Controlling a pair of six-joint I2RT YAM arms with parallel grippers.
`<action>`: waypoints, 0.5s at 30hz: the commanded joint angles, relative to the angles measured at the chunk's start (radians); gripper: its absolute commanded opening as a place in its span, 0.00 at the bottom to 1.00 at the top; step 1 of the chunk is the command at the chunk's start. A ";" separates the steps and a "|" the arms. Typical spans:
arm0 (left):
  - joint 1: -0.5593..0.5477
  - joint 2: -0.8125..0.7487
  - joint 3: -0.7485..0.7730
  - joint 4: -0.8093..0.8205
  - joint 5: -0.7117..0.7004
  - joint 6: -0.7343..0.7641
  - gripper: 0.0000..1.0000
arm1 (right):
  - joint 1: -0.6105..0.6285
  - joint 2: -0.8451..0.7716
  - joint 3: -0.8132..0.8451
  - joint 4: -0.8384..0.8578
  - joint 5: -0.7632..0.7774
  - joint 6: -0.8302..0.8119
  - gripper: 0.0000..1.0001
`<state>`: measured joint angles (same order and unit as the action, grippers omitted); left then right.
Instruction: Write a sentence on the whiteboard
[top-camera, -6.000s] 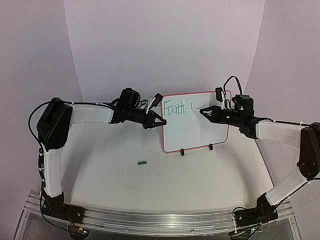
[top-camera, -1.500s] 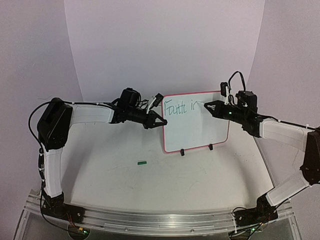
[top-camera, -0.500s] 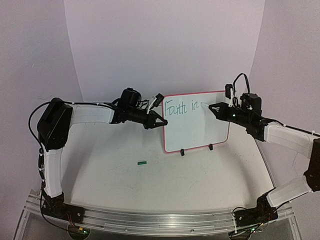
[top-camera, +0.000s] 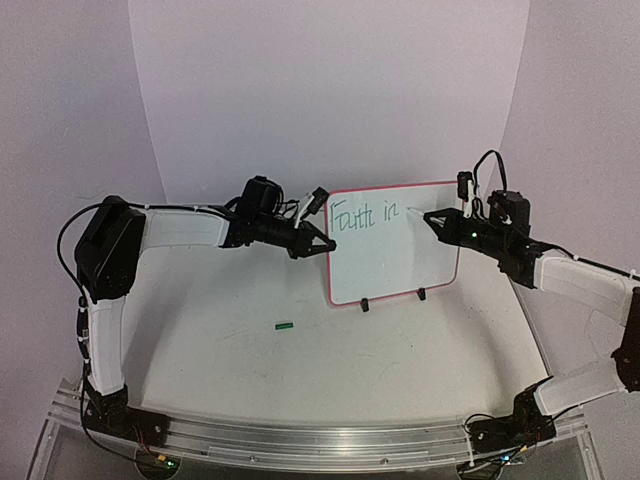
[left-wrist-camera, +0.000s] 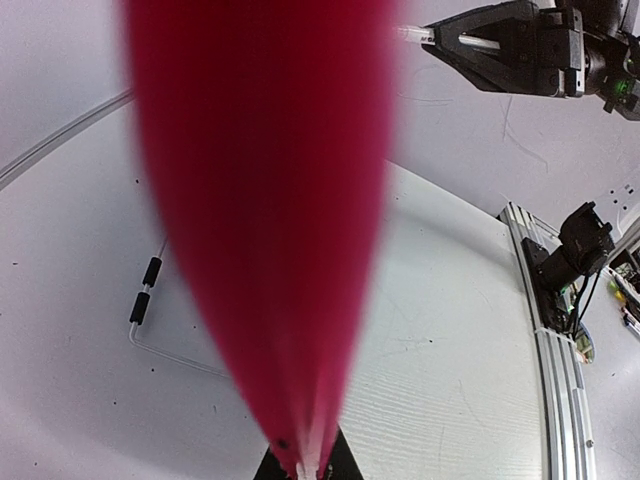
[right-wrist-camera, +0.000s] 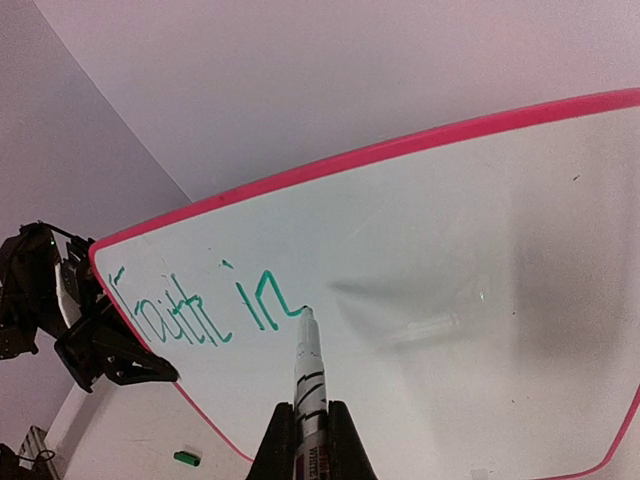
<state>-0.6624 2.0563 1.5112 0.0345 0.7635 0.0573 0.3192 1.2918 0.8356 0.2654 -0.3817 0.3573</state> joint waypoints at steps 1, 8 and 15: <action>-0.046 0.027 -0.017 -0.225 -0.002 0.040 0.00 | -0.010 0.016 0.018 0.030 0.009 -0.004 0.00; -0.046 0.027 -0.017 -0.226 -0.004 0.042 0.00 | -0.012 0.039 0.046 0.039 0.026 -0.012 0.00; -0.046 0.029 -0.017 -0.228 -0.006 0.045 0.00 | -0.018 0.046 0.064 0.054 0.033 -0.012 0.00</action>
<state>-0.6633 2.0563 1.5112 0.0348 0.7635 0.0640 0.3086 1.3383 0.8489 0.2722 -0.3660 0.3557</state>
